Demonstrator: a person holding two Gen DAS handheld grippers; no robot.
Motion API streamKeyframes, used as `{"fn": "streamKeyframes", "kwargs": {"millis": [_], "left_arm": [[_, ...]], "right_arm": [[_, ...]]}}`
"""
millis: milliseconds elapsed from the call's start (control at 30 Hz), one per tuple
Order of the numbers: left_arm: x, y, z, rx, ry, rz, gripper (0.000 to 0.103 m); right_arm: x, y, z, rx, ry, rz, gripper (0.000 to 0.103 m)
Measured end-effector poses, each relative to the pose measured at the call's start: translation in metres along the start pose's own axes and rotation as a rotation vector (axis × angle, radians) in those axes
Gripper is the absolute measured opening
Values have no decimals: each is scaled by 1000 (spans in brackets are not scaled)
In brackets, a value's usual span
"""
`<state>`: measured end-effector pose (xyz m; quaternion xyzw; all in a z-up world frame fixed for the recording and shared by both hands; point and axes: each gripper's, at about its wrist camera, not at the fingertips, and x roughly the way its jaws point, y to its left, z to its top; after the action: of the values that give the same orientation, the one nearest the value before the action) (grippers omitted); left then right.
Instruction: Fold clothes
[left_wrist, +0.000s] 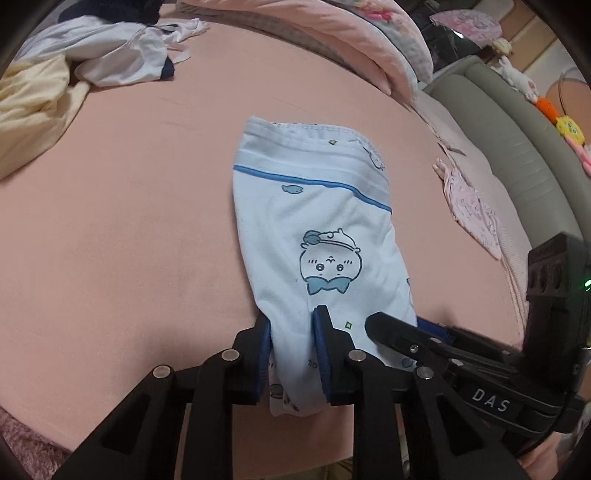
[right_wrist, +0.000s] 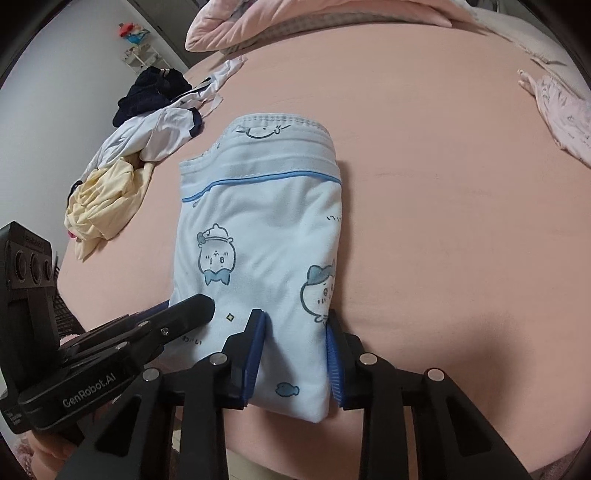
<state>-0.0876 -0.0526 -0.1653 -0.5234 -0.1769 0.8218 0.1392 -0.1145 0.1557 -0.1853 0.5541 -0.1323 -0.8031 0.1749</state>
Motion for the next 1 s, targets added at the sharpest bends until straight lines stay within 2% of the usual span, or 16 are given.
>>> {"fn": "streamKeyframes", "kwargs": {"millis": [100, 200, 233, 333, 467, 567, 733, 867, 1000], "left_arm": [[6, 8, -1, -84, -4, -50, 24], [9, 6, -6, -93, -28, -37, 25], [9, 1, -6, -72, -29, -15, 25], [9, -16, -4, -23, -26, 39, 25], [8, -37, -7, 57, -31, 101, 20], [7, -43, -11, 51, -34, 114, 20], [10, -53, -17, -7, -48, 96, 19], [17, -78, -17, 44, -43, 68, 19], [29, -99, -17, 65, -34, 16, 19]], "right_arm": [[3, -1, 3, 50, -5, 35, 41], [6, 16, 2, -41, -11, -33, 40], [8, 21, 1, -72, -13, -57, 36], [0, 20, -2, -73, -36, -45, 22], [-7, 12, -8, -77, -74, -19, 19], [-13, 15, -9, -103, -84, -35, 19], [-32, 17, -7, -138, -143, -36, 16], [-58, 5, 0, -118, -194, -39, 15], [-81, -13, -3, -92, -231, -97, 15]]}}
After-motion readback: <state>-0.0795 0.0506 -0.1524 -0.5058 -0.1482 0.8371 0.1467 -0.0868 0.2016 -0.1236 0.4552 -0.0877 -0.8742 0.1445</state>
